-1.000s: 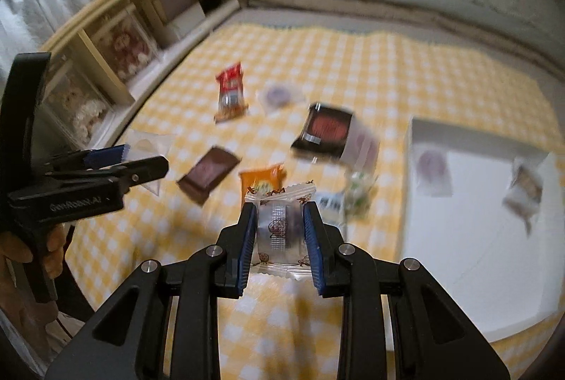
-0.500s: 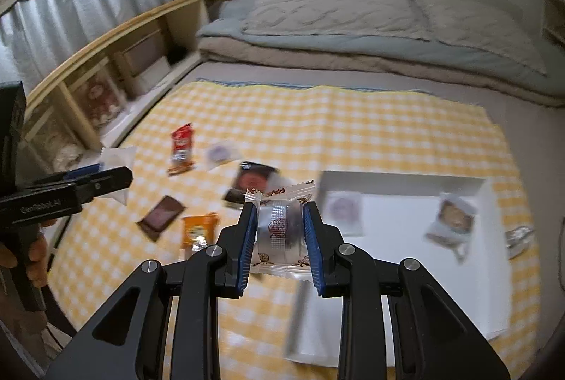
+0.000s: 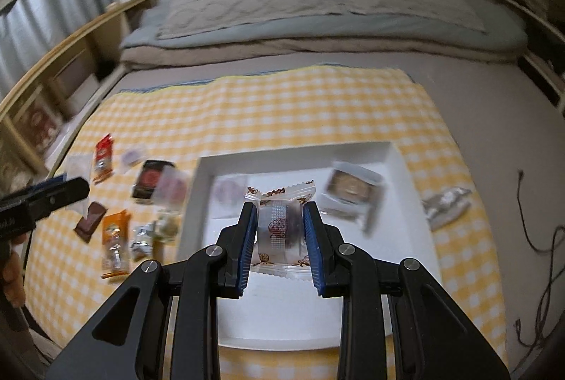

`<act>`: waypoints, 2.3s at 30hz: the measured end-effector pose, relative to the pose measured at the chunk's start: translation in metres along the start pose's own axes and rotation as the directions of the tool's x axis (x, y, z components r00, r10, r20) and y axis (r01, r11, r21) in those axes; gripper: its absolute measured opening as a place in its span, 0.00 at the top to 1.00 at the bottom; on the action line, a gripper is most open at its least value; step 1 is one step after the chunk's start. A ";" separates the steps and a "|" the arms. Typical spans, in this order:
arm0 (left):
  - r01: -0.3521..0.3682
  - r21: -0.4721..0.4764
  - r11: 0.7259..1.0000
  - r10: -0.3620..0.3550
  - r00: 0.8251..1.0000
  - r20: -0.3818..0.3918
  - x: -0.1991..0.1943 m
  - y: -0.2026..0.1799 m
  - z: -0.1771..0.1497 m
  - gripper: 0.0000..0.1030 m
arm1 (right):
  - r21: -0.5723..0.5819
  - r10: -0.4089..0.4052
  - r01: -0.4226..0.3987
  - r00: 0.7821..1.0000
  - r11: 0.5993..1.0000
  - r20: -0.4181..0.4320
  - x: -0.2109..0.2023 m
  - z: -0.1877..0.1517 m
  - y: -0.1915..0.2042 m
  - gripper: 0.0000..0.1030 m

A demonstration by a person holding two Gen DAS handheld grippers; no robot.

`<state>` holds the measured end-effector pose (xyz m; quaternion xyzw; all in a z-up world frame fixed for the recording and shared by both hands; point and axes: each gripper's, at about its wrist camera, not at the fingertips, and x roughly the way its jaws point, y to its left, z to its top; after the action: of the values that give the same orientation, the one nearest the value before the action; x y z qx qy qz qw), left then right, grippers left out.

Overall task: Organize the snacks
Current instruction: 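Carry both packets over the white tray and release them inside, then withdraw both open tools from the tray back toward the snacks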

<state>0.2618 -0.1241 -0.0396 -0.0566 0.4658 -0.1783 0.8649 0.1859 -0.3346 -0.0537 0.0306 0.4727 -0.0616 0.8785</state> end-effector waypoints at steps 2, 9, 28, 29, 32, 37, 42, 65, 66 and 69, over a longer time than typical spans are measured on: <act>0.003 0.009 1.000 -0.003 1.000 -0.011 0.016 -0.013 0.003 0.36 | 0.027 -0.012 0.012 1.000 1.000 -0.001 -0.003 -0.001 -0.016 0.73; 0.030 0.008 1.000 -0.030 0.998 -0.060 0.066 -0.048 0.006 0.36 | 0.104 -0.044 0.045 0.999 0.994 -0.007 -0.006 -0.006 -0.063 0.73; -0.013 -0.005 1.000 0.012 0.986 -0.167 0.167 -0.066 0.016 0.00 | 0.149 -0.056 0.078 0.987 0.986 -0.148 0.040 -0.016 -0.116 0.73; -0.016 0.004 1.000 0.017 0.986 -0.168 0.167 -0.065 0.015 0.00 | 0.148 -0.059 0.081 0.987 0.986 -0.148 0.043 -0.015 -0.117 0.72; -0.032 0.031 0.999 0.037 0.982 -0.186 0.169 -0.064 0.011 0.00 | 0.154 -0.053 0.075 0.988 0.985 -0.143 0.052 -0.011 -0.120 0.71; -0.051 0.067 0.996 0.064 0.976 -0.207 0.170 -0.062 0.007 0.00 | 0.146 -0.075 0.097 0.986 0.985 -0.146 0.063 -0.006 -0.121 0.62; -0.063 0.094 0.994 0.083 0.971 -0.223 0.171 -0.060 0.004 0.00 | 0.150 -0.057 0.083 0.984 0.985 -0.168 0.065 -0.008 -0.120 0.45; -0.067 0.098 0.993 0.087 0.974 -0.210 0.139 -0.055 -0.011 0.00 | 0.082 -0.114 0.126 0.983 0.989 -0.142 0.030 -0.036 -0.090 0.00; -0.070 0.099 0.993 0.089 0.975 -0.203 0.134 -0.054 -0.012 0.00 | 0.080 -0.115 0.127 0.983 0.989 -0.141 0.028 -0.036 -0.089 0.00; -0.069 0.095 0.993 0.086 0.978 -0.192 0.123 -0.053 -0.013 0.00 | 0.077 -0.117 0.129 0.984 0.989 -0.137 0.021 -0.036 -0.084 0.00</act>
<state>0.2993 -0.2172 -0.1294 0.0173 0.5422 -0.1695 0.8228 0.1561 -0.4153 -0.0911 0.0430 0.5276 -0.1339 0.8378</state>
